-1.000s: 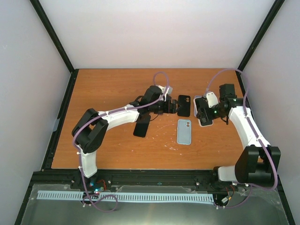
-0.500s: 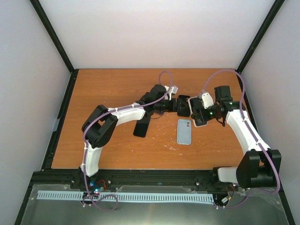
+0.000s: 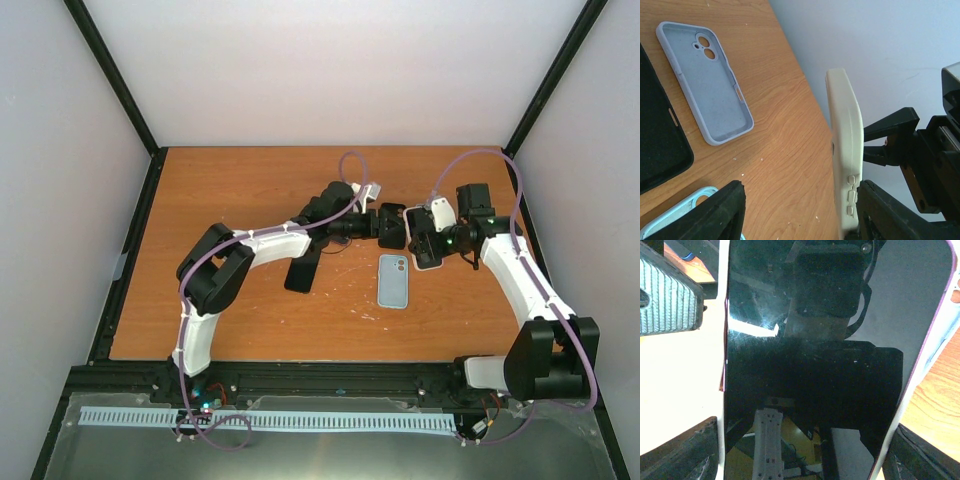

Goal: Take the phone out of the phone case
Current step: Pick up the phone at the center of the board.

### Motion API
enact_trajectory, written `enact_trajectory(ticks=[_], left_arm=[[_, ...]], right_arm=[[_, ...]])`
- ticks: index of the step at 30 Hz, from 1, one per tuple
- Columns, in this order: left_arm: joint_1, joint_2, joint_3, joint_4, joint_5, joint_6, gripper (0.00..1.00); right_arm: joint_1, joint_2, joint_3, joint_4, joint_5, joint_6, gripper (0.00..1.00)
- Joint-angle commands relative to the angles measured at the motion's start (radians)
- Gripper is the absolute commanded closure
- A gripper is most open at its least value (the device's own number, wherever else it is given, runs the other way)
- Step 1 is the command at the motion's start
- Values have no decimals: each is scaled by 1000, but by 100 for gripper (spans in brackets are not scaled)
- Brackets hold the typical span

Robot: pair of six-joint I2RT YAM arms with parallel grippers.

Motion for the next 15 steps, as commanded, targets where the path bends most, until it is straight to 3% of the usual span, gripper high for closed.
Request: enact_trajectory(ticks=[1, 15], left_arm=[[-2, -30, 2, 66, -3, -13, 38], [-19, 71, 133, 25, 65, -7, 49]], right_arm=[[12, 4, 14, 50, -24, 10, 45], [29, 18, 14, 55, -33, 8, 45]])
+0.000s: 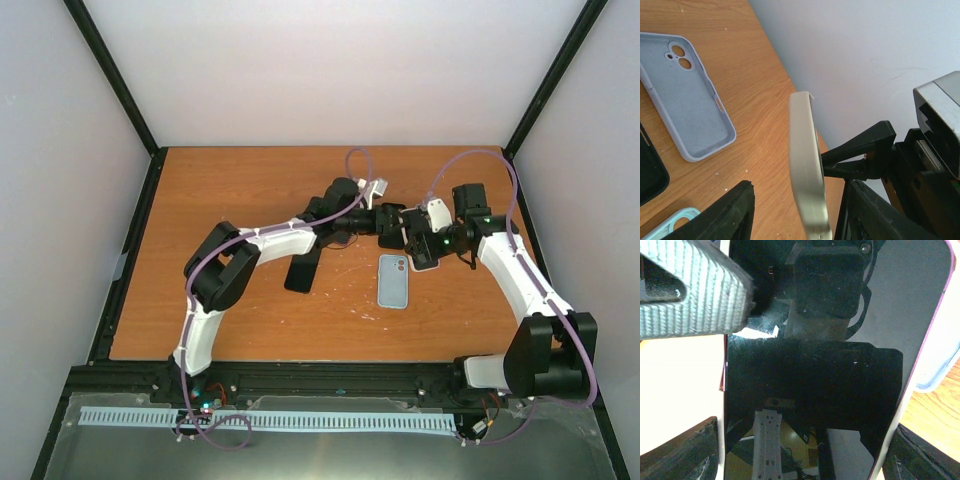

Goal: Take the phone out of the phone case
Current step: Pick up the phone at the center of the board.

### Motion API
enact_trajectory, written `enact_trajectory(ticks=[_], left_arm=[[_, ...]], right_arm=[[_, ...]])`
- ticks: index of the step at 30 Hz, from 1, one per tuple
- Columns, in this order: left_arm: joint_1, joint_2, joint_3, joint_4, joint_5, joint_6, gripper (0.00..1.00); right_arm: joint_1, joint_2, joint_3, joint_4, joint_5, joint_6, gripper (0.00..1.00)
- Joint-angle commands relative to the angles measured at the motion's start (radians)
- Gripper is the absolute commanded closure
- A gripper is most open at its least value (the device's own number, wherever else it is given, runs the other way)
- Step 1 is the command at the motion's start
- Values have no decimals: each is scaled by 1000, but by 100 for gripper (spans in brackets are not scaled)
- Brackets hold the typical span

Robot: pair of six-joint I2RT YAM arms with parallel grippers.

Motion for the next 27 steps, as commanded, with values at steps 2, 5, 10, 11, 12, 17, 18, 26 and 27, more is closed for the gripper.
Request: enact_trajectory(ticks=[2, 5, 10, 11, 12, 17, 18, 26, 27], left_arm=[[-9, 43, 90, -7, 35, 1, 52], [-16, 59, 115, -10, 43, -2, 59], [-24, 67, 133, -11, 42, 0, 71], [-24, 68, 136, -13, 42, 0, 73], [-23, 69, 139, -14, 43, -1, 76], [-21, 83, 184, -25, 54, 5, 94], [-16, 85, 191, -25, 56, 6, 98], [66, 5, 133, -5, 51, 38, 100], [78, -10, 117, -3, 63, 53, 100]], right_arm=[[14, -3, 12, 53, -8, 5, 45], [15, -3, 11, 59, 28, 8, 45], [15, 4, 13, 64, 63, 11, 44], [15, 5, 13, 65, 63, 15, 44], [16, 6, 14, 68, 64, 18, 44], [15, 17, 28, 71, 94, 30, 40], [15, 20, 34, 66, 87, 30, 36], [15, -26, 77, 20, 21, -1, 0], [14, -41, 81, 18, 16, -7, 0]])
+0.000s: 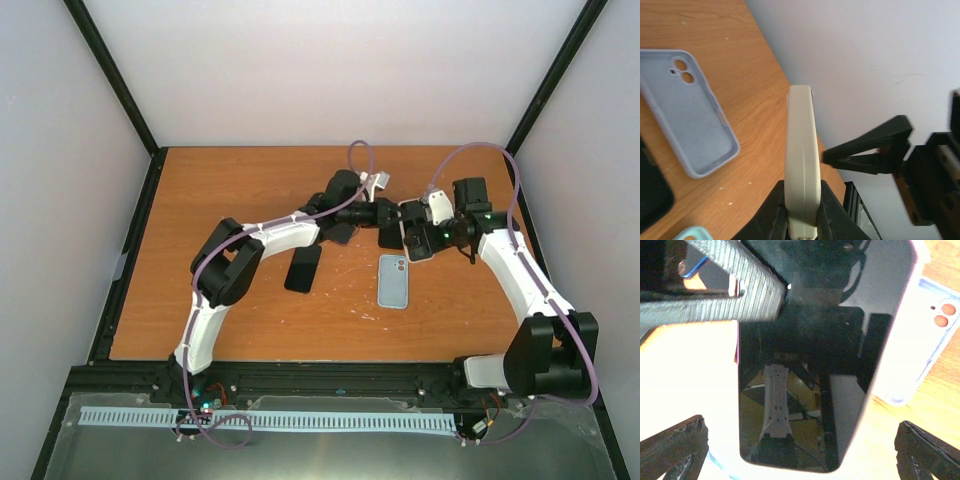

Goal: Take the phone out of the phone case
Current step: Pick up the phone at the center of the board.

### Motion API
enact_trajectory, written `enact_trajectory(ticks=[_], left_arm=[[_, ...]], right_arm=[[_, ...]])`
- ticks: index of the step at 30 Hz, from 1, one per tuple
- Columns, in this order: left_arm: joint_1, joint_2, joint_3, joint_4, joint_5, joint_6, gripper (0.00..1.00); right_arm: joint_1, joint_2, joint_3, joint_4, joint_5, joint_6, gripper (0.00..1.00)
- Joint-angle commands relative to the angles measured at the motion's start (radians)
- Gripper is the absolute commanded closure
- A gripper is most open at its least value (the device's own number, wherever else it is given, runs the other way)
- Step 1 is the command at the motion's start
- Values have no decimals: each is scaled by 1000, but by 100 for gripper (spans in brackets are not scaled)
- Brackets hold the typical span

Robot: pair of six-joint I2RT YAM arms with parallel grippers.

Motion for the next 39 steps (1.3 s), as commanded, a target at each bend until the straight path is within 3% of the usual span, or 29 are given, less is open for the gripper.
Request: enact_trajectory(ticks=[1, 5, 7, 11, 15, 18, 25, 29, 34, 39], left_arm=[[69, -102, -33, 46, 35, 64, 100], [101, -186, -168, 71, 104, 161, 100], [107, -258, -320, 158, 149, 198, 100], [111, -415, -475, 233, 289, 304, 100], [111, -530, -570, 238, 373, 380, 100], [113, -574, -592, 228, 421, 410, 100], [113, -566, -581, 347, 529, 322, 100], [111, -554, -563, 381, 532, 288, 100], [112, -545, -561, 412, 529, 267, 100], [112, -536, -566, 420, 518, 257, 100]], right_arm=[[4, -69, 50, -11, -48, -25, 0], [-14, -90, 37, 1, -69, -7, 0], [-49, -61, 39, -3, -170, -7, 0], [-146, -25, 65, -22, -375, -48, 0], [-169, -71, 55, -163, -729, -364, 0], [-127, -70, 50, -305, -845, -547, 2], [-20, -85, -74, -260, -923, -558, 39], [18, -93, -95, -241, -947, -545, 50], [21, -99, -97, -206, -940, -494, 78], [21, -78, -64, -203, -969, -464, 94]])
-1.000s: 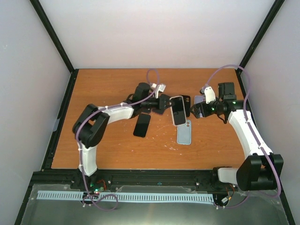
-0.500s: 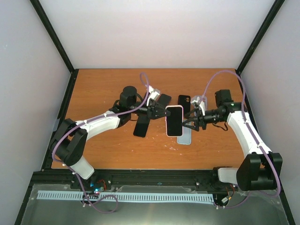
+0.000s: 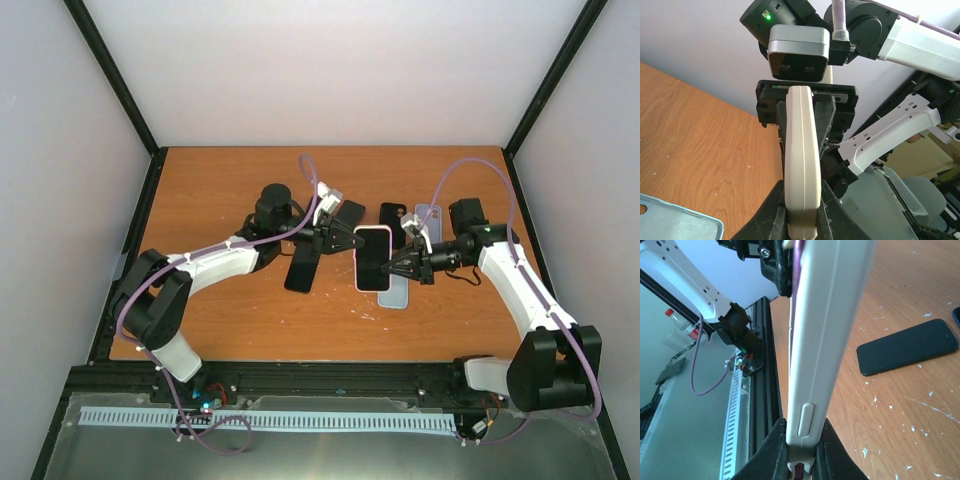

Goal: Take the phone out of the phone case
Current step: Pick up the phone at the center of the board.

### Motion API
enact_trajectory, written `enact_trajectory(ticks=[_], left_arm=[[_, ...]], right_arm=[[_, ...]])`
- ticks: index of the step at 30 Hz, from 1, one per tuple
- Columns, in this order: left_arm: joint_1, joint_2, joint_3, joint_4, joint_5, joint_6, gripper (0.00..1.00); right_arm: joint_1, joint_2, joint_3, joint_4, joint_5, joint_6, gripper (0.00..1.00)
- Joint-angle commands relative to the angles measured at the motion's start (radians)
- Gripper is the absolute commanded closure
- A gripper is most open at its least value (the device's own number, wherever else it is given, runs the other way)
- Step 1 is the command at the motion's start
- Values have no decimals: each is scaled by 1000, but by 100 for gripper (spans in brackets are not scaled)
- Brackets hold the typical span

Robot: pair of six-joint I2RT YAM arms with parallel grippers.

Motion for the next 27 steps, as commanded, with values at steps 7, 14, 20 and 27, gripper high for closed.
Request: enact_trajectory(ticks=[7, 14, 20, 27], left_arm=[[-4, -10, 16, 89, -17, -23, 65], [-4, 18, -55, 255, -42, -124, 59], [-4, 61, -54, 307, -42, -161, 76], [-4, 77, -30, 293, -32, -160, 91]], right_arm=[[5, 52, 86, 10, -74, 28, 97], [5, 77, 100, 18, -63, 65, 97], [5, 78, 88, 51, -33, 114, 97], [5, 91, 99, 42, -36, 116, 97]])
